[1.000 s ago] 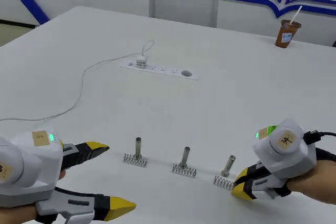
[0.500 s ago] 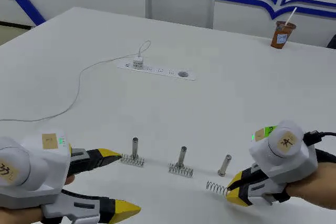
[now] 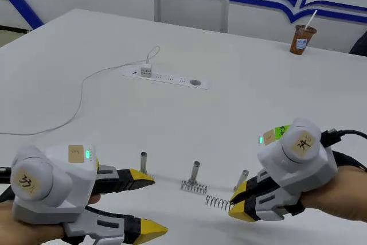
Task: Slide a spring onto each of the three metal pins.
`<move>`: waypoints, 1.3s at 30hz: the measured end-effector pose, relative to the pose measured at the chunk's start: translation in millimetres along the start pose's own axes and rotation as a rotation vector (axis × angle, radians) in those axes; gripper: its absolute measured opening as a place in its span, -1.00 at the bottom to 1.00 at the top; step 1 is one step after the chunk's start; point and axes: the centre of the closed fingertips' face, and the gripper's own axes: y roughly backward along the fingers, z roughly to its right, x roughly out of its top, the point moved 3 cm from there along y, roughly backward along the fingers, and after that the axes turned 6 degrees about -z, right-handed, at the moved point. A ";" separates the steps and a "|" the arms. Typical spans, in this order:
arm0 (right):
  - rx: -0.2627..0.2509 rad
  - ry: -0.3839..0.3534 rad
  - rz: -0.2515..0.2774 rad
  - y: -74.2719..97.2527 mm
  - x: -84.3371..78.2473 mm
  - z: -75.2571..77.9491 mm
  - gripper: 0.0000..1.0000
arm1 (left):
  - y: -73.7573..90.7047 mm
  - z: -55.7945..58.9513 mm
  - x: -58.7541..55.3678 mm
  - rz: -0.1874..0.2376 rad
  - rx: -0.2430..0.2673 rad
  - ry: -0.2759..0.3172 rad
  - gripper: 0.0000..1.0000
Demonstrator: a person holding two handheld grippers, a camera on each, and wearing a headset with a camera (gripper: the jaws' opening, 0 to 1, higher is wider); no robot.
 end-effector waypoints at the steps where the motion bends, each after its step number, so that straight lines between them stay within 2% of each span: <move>1: 0.001 0.005 0.003 0.9 1.9 -0.5 -0.77 | -1.1 0.6 1.1 0.000 -0.004 -0.003 -0.03; 7: 0.008 0.033 0.021 4.0 15.5 -4.2 -0.77 | -7.3 5.1 8.5 -0.002 -0.041 -0.041 -0.12; 16: 0.035 0.096 0.022 2.7 29.0 -13.4 -0.77 | -19.5 9.5 13.6 -0.008 -0.090 -0.089 -0.24; 30: 0.065 0.157 0.022 1.0 40.6 -23.4 -0.77 | -33.4 12.1 23.1 -0.010 -0.120 -0.157 -0.46; 39: 0.082 0.167 0.007 0.9 36.8 -28.6 -0.77 | -37.6 16.8 23.5 -0.008 -0.135 -0.190 -0.71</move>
